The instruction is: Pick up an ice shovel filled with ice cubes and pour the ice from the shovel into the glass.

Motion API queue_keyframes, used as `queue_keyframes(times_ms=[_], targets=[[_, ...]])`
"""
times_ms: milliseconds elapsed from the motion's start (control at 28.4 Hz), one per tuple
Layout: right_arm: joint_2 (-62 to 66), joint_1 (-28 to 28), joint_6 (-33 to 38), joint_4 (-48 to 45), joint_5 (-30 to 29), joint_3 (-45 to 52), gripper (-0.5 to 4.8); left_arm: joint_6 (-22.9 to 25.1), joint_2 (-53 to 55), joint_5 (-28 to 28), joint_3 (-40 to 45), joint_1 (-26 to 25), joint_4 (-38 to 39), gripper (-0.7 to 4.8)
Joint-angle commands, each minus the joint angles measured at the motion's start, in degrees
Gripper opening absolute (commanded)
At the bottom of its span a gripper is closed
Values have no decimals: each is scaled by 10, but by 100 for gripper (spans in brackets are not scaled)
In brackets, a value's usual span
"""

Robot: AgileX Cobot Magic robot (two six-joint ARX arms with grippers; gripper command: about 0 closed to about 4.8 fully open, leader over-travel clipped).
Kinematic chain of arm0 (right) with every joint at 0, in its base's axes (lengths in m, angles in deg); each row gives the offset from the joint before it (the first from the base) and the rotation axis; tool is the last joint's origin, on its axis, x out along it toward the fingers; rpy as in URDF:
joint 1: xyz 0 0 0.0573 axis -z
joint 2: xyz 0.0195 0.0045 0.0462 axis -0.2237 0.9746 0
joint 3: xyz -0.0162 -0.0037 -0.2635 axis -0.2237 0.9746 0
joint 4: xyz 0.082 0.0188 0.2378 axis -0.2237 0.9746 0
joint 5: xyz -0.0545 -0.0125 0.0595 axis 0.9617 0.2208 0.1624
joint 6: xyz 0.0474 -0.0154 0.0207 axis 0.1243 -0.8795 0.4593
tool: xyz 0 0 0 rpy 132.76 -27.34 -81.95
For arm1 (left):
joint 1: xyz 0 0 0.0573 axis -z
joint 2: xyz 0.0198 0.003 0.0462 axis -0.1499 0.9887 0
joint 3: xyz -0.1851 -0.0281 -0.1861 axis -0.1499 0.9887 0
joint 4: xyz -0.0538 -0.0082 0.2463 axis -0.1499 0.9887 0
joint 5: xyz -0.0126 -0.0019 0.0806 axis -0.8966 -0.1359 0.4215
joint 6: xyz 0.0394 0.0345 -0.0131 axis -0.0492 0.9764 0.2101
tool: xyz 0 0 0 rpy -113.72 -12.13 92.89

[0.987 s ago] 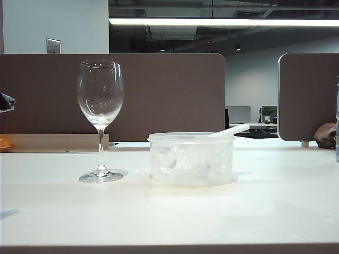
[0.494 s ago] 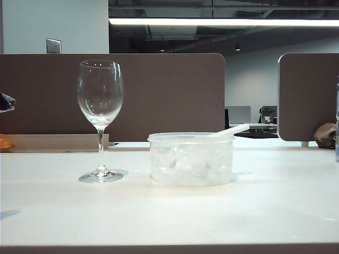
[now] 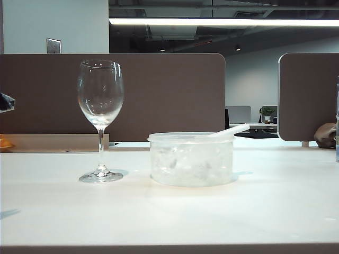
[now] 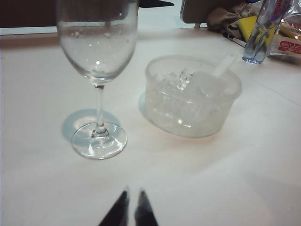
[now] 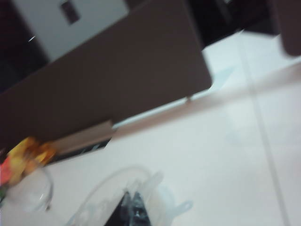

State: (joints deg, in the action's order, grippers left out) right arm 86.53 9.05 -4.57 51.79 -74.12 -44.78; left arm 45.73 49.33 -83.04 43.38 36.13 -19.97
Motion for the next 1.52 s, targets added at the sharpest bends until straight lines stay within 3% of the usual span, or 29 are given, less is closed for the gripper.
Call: queue_keyframes(times_ms=[35, 247, 353, 599, 811, 952, 1093, 1199, 1516], targets=[[0, 0, -39, 40, 32, -56, -3, -1, 0, -2, 0, 0, -7, 29], [81, 0, -41, 147, 25, -198, -3, -1, 0, -2, 0, 0, -7, 29], [179, 0, -41, 160, -21, -269, -3, -1, 0, -2, 0, 0, -7, 29], [353, -1, -38, 163, -156, -319, -3, -1, 0, -2, 0, 0, -7, 29], [450, -3, -39, 143, -168, -321, 0, -1, 0, -2, 0, 0, -7, 29], [497, -4, -39, 95, -168, -321, 3, 0, 0, -2, 0, 0, -7, 29], [557, -10, -11, 16, -179, -321, 42, 0, 0, -2, 0, 0, -7, 29], [629, -10, 80, -54, -190, -317, 45, 1, 0, -2, 0, 0, -7, 29], [716, -10, 220, -284, -198, -238, 45, 1, 0, -2, 0, 0, -7, 29]])
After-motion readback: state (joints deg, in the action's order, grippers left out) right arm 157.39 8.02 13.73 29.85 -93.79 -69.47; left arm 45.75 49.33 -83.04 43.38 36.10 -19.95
